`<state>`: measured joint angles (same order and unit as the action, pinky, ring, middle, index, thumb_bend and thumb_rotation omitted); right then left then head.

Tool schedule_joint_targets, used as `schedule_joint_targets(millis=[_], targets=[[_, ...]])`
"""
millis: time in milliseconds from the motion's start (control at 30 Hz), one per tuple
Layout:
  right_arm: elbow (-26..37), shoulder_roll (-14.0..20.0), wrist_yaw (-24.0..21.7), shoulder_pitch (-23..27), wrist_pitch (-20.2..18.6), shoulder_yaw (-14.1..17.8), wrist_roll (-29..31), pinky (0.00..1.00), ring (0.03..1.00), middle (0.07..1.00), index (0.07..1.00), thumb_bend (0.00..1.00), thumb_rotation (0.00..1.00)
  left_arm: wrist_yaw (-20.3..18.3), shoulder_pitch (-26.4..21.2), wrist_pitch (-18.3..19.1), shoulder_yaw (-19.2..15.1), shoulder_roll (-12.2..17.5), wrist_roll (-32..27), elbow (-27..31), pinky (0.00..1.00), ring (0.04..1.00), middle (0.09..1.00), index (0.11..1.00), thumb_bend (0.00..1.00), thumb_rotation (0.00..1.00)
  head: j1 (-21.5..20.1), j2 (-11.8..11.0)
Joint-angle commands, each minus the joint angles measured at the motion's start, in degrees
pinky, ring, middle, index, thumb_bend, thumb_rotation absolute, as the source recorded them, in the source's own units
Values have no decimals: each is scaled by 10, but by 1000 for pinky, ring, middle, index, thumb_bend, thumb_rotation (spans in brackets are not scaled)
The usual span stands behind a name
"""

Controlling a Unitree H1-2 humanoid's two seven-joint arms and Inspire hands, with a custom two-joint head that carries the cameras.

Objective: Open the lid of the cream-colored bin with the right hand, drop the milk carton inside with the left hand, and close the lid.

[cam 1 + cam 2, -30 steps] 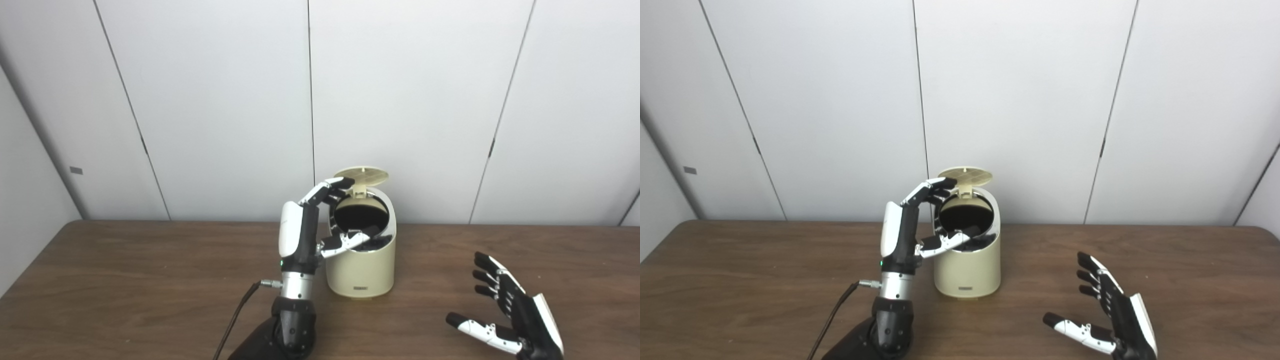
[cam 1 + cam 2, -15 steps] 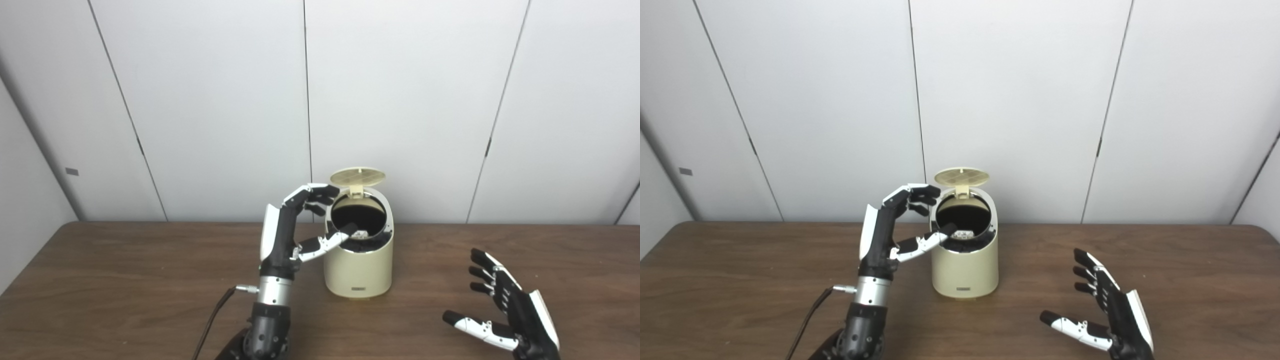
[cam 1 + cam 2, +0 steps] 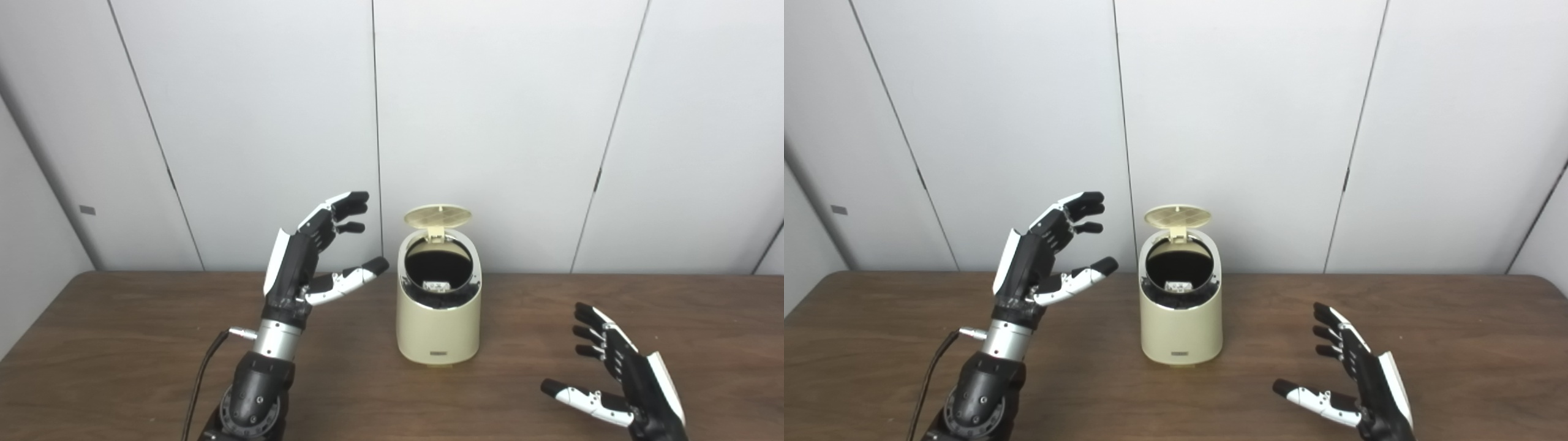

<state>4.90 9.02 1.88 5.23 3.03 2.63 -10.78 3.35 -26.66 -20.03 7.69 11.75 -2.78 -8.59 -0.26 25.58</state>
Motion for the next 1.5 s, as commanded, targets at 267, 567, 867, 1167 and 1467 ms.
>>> schedule_joint_targets(millis=[267, 567, 867, 1167, 1467], targets=[[21, 11, -3, 28, 13, 1, 1, 732, 806, 863, 854, 742, 285, -20, 53, 125, -51, 0, 38, 92, 534, 654, 736, 772, 784, 211, -1, 6], [27, 16, -8, 33, 5, -1, 4, 749, 816, 860, 852, 758, 303, -31, 107, 132, -72, -5, 36, 97, 577, 659, 725, 763, 760, 241, -3, 9], [36, 20, -13, 34, -6, -5, 0, 746, 819, 862, 858, 770, 337, -44, 134, 117, -80, -13, 29, 75, 586, 673, 730, 757, 734, 212, -5, 12], [54, 29, -29, 57, -30, -14, -13, 711, 813, 871, 863, 787, 346, -68, 139, 64, -75, -10, 28, 15, 571, 669, 730, 741, 719, 166, -14, 13], [49, 74, -64, 143, -38, -36, -55, 747, 836, 861, 844, 799, 391, -73, 140, 33, -74, -18, 41, -22, 583, 672, 725, 734, 713, 87, -16, 12]])
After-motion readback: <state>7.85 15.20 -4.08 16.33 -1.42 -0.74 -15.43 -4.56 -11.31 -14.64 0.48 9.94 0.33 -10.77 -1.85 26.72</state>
